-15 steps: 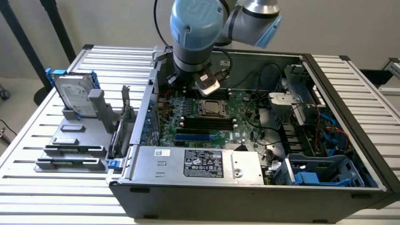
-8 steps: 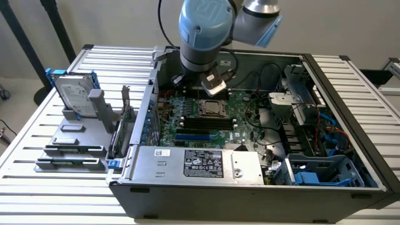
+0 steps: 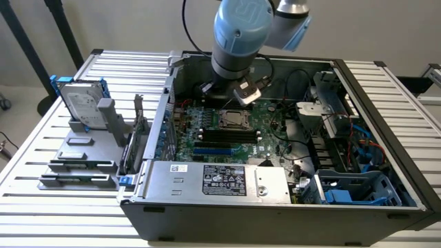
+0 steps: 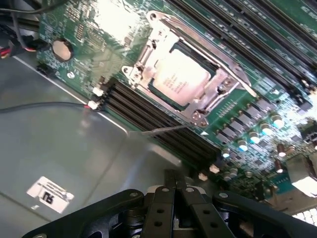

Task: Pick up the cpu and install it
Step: 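Install the first cpu locking lever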

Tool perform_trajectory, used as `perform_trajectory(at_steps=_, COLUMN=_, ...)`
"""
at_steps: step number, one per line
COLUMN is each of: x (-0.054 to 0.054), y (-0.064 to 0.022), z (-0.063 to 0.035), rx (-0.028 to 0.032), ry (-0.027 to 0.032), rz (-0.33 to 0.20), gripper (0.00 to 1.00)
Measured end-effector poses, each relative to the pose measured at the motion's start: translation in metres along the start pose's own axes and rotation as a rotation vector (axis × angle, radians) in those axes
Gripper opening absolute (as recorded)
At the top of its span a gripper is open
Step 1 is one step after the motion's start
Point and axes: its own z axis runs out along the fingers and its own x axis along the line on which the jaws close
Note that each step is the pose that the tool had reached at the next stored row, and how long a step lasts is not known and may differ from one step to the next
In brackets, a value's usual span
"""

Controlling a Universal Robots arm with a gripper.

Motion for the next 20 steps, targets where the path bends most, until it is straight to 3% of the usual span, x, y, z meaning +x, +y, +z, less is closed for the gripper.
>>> perform_trajectory(at_steps=4, x=0.001, y=0.0039, z=0.0057, rx=-0.0027, ry=-0.0004, rz=0.002, gripper=0.11)
perform_trajectory(at_steps=8, x=0.000, y=0.0064, z=0.0099, rx=-0.0134, ry=-0.0012, rz=-0.001, gripper=0.11)
perform_trajectory(at_steps=10, x=-0.001, y=0.0070, z=0.0111, rx=-0.0240, ry=0.0025, rz=-0.007, gripper=0.11)
perform_trajectory(at_steps=12, x=-0.001, y=0.0071, z=0.0117, rx=-0.0412, ry=0.0072, rz=-0.015, gripper=0.11)
perform_trajectory(at_steps=15, x=-0.003, y=0.0063, z=0.0122, rx=-0.0663, ry=0.0040, rz=-0.023, gripper=0.11)
perform_trajectory(at_steps=17, x=-0.005, y=0.0058, z=0.0131, rx=-0.0748, ry=-0.0010, rz=-0.028, gripper=0.11)
perform_trajectory(at_steps=20, x=-0.006, y=0.0059, z=0.0151, rx=-0.0796, ry=-0.0147, rz=-0.044, gripper=0.11)
